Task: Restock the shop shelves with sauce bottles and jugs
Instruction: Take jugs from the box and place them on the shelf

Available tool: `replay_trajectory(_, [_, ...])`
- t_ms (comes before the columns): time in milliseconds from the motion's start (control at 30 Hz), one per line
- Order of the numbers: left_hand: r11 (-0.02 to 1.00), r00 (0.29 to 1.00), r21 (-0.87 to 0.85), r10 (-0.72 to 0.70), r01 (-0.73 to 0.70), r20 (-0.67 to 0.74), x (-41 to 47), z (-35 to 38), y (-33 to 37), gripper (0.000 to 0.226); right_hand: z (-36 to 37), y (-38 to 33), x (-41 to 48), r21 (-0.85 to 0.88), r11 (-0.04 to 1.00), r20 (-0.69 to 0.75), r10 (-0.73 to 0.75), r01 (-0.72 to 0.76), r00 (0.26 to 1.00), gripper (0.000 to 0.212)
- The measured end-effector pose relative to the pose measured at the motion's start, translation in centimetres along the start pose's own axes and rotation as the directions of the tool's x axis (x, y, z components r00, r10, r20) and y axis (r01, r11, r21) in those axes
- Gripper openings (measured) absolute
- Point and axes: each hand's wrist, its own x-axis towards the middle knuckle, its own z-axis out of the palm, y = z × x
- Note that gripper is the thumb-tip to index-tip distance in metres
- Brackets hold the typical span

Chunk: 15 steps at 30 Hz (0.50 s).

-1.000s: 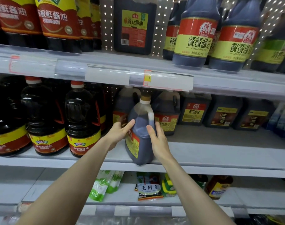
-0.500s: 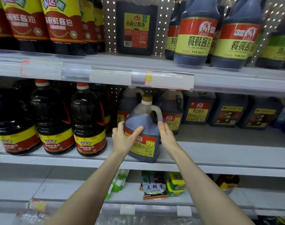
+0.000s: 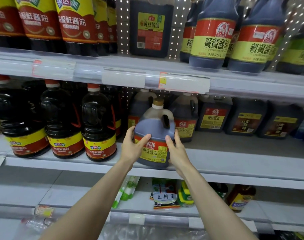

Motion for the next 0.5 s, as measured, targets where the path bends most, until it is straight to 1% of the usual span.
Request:
replay_trajectory(133, [1.000, 0.998, 0.008, 0.029, -0.029, -0.063, 0.0, -0.2, -0.1, 0.064, 0.3, -0.2, 0.4, 0.032, 0.999, 0.013, 0.011, -0.011, 1.000, 0.063])
replay_trajectory(300, [0.998, 0.990, 0.053, 0.044, -0.037, -0.131, 0.6, -1.0, -0.5, 0.067, 1.0, -0.3, 1.1, 0.021, 0.999, 0.027, 0.028, -0.029, 0.999, 0.062])
replay_trajectory(500, [0.996, 0.987, 0.081, 0.056, -0.044, -0.153, 1.4, -2.2, -0.7, 0.067, 2.5, -0.5, 1.6, 0.006, 1.000, 0.038, 0.029, -0.029, 0.999, 0.061])
